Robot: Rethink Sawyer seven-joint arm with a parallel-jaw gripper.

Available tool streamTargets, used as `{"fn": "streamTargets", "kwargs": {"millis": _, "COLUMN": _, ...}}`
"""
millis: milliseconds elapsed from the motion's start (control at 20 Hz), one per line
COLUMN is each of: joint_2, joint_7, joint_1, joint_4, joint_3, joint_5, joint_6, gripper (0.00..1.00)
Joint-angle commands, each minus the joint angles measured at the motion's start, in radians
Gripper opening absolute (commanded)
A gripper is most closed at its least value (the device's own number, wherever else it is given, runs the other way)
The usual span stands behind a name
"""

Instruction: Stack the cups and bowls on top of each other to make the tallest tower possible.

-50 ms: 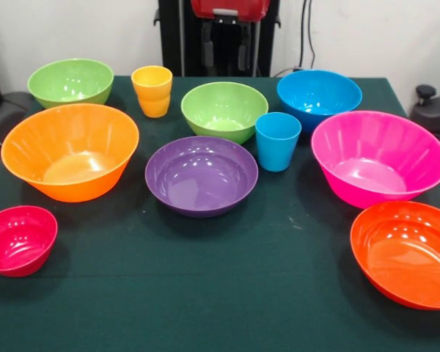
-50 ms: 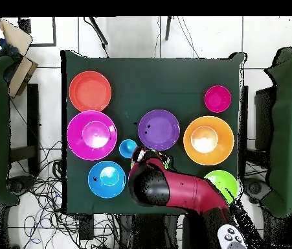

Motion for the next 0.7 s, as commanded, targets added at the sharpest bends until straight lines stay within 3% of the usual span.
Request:
{"fn": "streamTargets", "kwargs": {"millis": 50, "joint_2": 0.115, "joint_7": -0.107, "joint_1": -0.010, "joint_4": -0.142, "joint_3": 0.096, "joint_5": -0.071, "joint_6": 0.229, "gripper": 1.00}}
{"fn": "streamTargets", "kwargs": {"millis": 300, "joint_2": 0.115, "joint_7": -0.116, "joint_1": -0.014, "joint_4": -0.227, "joint_3": 0.121, "joint_5": -0.053, "joint_6": 0.338, "gripper": 1.00}}
{"fn": "streamTargets", "kwargs": {"millis": 700, "joint_2": 0.104, "joint_7": -0.108, "joint_1": -0.047, "joint_4": -0.192, "joint_3": 0.154, "joint_5": -0.071, "joint_6": 0.344, "gripper": 1.00}}
